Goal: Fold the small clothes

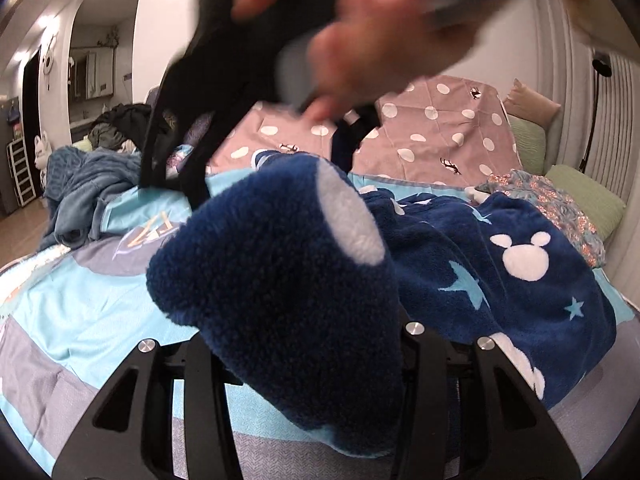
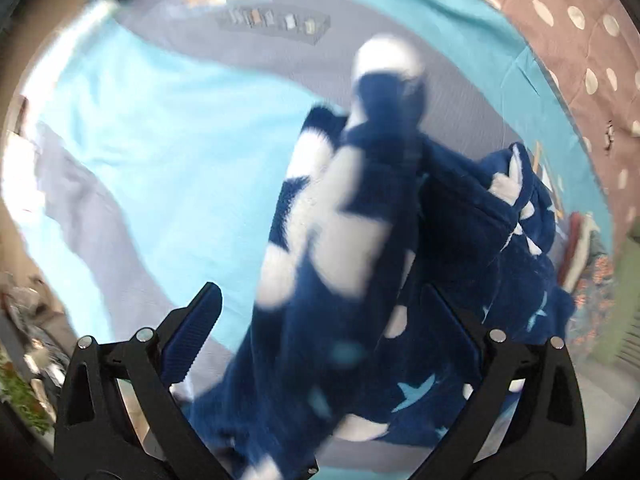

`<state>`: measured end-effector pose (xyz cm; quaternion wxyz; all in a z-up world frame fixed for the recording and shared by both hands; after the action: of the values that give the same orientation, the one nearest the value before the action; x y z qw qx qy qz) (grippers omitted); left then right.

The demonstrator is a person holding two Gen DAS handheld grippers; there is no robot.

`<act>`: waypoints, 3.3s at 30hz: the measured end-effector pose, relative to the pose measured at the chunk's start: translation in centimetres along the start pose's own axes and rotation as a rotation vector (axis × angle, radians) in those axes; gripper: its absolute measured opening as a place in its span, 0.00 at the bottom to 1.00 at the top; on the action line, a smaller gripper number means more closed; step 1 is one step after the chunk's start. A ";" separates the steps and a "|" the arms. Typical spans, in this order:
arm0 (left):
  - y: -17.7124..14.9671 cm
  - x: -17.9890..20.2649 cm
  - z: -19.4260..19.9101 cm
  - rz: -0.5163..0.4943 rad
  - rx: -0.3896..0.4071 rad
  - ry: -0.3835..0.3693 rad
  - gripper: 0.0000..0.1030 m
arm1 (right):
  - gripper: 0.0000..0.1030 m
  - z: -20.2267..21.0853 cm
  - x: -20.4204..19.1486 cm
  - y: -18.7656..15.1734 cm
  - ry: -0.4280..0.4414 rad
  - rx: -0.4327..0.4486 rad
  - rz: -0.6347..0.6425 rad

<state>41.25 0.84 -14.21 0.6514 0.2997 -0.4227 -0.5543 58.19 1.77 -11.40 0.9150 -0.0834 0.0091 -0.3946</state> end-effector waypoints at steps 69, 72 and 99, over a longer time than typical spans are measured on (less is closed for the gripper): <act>-4.4 13.4 -10.7 0.038 -0.272 0.101 0.65 | 0.18 9.1 7.8 -8.9 0.214 0.309 -0.194; -4.3 13.5 -9.5 0.016 -0.276 0.091 0.68 | 0.18 8.1 7.6 -8.9 0.198 0.289 -0.183; 2.1 0.9 4.0 0.172 -0.143 -0.599 0.89 | 0.17 6.5 11.4 -12.1 0.282 0.333 -0.245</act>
<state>38.75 0.67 -10.38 0.5617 0.0397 -0.5794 -0.5892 57.82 -13.70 -2.45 0.8511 0.1238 0.0613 -0.5065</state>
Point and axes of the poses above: each gripper's, at about its wrist camera, not at the fingertips, and z roughly against the way its jaws point, x to its right, y to its top, the point moved 9 cm from there along -z, roughly the way its jaws point, and after that the axes turned 14 degrees about z, right-handed, at the moved point
